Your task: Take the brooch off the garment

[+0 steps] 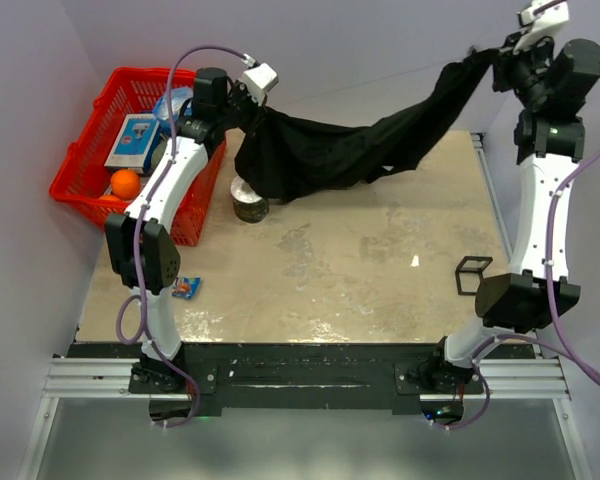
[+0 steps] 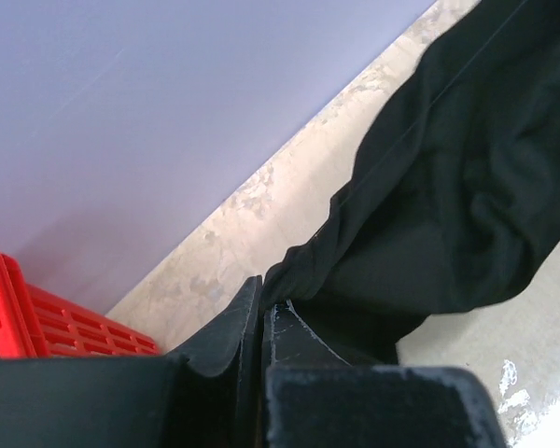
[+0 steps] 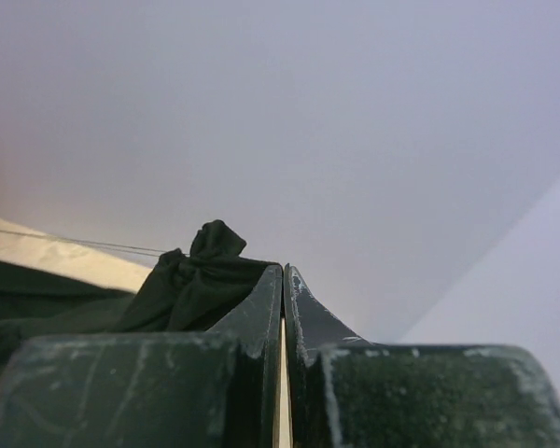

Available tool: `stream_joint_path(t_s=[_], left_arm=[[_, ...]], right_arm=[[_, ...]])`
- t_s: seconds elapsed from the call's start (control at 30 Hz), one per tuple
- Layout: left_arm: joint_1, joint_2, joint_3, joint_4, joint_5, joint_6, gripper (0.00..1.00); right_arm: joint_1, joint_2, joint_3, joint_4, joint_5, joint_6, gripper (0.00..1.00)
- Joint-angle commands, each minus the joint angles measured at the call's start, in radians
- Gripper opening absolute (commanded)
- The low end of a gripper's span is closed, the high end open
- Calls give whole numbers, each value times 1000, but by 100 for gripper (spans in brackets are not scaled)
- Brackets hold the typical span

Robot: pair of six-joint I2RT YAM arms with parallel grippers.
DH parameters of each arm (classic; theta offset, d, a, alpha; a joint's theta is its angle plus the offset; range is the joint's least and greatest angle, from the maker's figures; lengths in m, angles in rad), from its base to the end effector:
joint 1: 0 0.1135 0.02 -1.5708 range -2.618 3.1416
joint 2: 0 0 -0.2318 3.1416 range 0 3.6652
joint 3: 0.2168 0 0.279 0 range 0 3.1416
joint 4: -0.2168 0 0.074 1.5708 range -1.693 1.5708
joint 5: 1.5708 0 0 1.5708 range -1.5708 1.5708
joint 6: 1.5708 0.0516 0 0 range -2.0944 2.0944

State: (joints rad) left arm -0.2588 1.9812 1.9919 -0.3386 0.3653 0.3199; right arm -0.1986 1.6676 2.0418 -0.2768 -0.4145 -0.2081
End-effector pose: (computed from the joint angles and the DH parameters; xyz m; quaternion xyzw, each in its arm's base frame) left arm 0.4786 -0.1458 0.3496 0.3295 0.7361 -0.1301 0.5768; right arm 0.3911 -0.0575 0.5115 -0.1555 0.6567 -0.0110 0.7378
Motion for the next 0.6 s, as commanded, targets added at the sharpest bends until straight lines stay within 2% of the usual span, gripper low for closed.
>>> stream_joint_path(t_s=[0.0, 0.07, 0.1, 0.13, 0.17, 0.2, 0.27, 0.33, 0.43, 0.57], left_arm=[[27, -70, 15, 4, 75, 36, 8], [12, -59, 10, 12, 102, -22, 12], [3, -55, 7, 22, 98, -36, 22], [-8, -35, -1, 29, 89, -42, 27], [-29, -21, -8, 36, 49, -42, 31], [-39, 14, -8, 59, 14, -60, 42], [-49, 53, 23, 79, -67, -100, 50], [-54, 77, 48, 93, -89, -160, 57], [-68, 33, 9, 86, -54, -182, 58], [-82, -56, -203, -12, 252, -136, 57]], right_arm=[[-97, -124, -8, 119, 123, 4, 0], [-128, -152, -43, 123, 134, -1, 0], [-137, -175, -89, 128, 132, -2, 0], [-148, -184, -112, 126, 128, -1, 0], [-150, -193, -139, 129, 125, 3, 0], [-151, -213, -200, 143, 117, 12, 0], [-151, -226, -271, 157, 89, 54, 0], [-153, -230, -296, 156, 76, 82, 0], [-150, -252, -350, 160, 62, 96, 0], [-150, -275, -417, 154, 68, 85, 0]])
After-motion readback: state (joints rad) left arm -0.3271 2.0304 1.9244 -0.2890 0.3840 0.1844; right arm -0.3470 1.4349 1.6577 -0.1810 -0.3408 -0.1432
